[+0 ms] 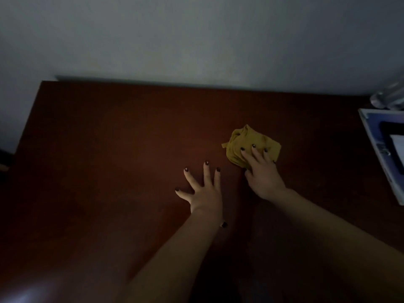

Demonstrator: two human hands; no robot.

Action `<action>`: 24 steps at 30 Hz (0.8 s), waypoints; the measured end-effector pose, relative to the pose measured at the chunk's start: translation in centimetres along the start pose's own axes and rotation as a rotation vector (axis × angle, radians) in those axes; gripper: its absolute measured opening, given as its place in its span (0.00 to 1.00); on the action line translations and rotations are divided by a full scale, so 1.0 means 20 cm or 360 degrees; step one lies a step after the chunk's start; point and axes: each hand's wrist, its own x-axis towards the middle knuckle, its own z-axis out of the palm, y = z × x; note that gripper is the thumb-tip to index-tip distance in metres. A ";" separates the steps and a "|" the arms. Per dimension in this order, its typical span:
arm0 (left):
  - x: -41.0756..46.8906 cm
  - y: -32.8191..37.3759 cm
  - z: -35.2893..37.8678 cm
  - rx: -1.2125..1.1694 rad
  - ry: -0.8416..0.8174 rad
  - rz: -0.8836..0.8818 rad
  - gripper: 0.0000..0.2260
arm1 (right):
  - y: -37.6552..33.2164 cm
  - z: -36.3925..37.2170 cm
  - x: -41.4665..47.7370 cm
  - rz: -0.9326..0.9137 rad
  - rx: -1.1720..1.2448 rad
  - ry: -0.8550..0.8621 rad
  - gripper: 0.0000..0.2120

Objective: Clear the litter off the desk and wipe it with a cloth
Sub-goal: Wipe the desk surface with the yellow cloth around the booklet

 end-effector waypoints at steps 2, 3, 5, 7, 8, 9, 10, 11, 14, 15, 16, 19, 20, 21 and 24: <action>0.00 0.00 0.01 -0.0004 -0.0005 -0.0004 0.63 | -0.03 0.04 -0.05 0.0028 0.0010 0.0010 0.28; 0.01 0.00 0.01 -0.0007 -0.0002 -0.0001 0.63 | -0.04 0.04 -0.05 0.0038 0.0000 -0.0006 0.28; 0.02 0.00 0.00 0.0003 0.0007 -0.0001 0.63 | -0.04 0.03 -0.04 0.0027 -0.0076 -0.0033 0.28; 0.01 0.00 0.00 0.0000 0.0004 -0.0008 0.63 | -0.02 0.02 -0.03 -0.0004 -0.0109 -0.0067 0.28; 0.01 0.00 0.01 -0.0001 -0.0001 -0.0013 0.63 | 0.00 0.02 -0.01 -0.0025 -0.0076 -0.0093 0.28; 0.02 0.00 0.01 -0.0001 -0.0009 -0.0018 0.63 | 0.02 0.02 0.00 -0.0047 -0.0025 -0.0120 0.29; 0.02 0.00 0.01 0.0001 -0.0020 -0.0022 0.63 | 0.05 0.01 0.02 -0.0072 0.0015 -0.0145 0.29; 0.02 0.00 0.01 0.0006 -0.0024 -0.0030 0.63 | 0.07 0.00 0.05 -0.0105 0.0031 -0.0162 0.30; 0.00 0.00 0.00 0.0050 -0.0024 -0.0057 0.63 | 0.13 -0.06 0.20 -0.0222 0.0060 -0.0222 0.31; -0.01 -0.01 -0.01 0.0050 -0.0039 -0.0066 0.63 | 0.15 -0.09 0.26 -0.0267 0.0064 -0.0241 0.31; -0.02 -0.01 -0.01 0.0040 -0.0058 -0.0075 0.63 | 0.16 -0.13 0.32 -0.0325 0.0045 -0.0252 0.31; -0.05 -0.01 -0.05 0.0047 -0.0103 -0.0096 0.62 | 0.21 -0.25 0.48 -0.0533 -0.0080 -0.0292 0.31; -0.06 -0.01 -0.06 0.0045 -0.0123 -0.0104 0.62 | 0.23 -0.30 0.53 -0.0595 -0.0117 -0.0347 0.31; -0.07 -0.01 -0.07 0.0040 -0.0141 -0.0112 0.61 | 0.25 -0.35 0.57 -0.0645 -0.0148 -0.0440 0.32; -0.08 0.00 -0.08 0.0018 -0.0166 -0.0128 0.61 | 0.29 -0.47 0.67 -0.0767 -0.0297 -0.0614 0.31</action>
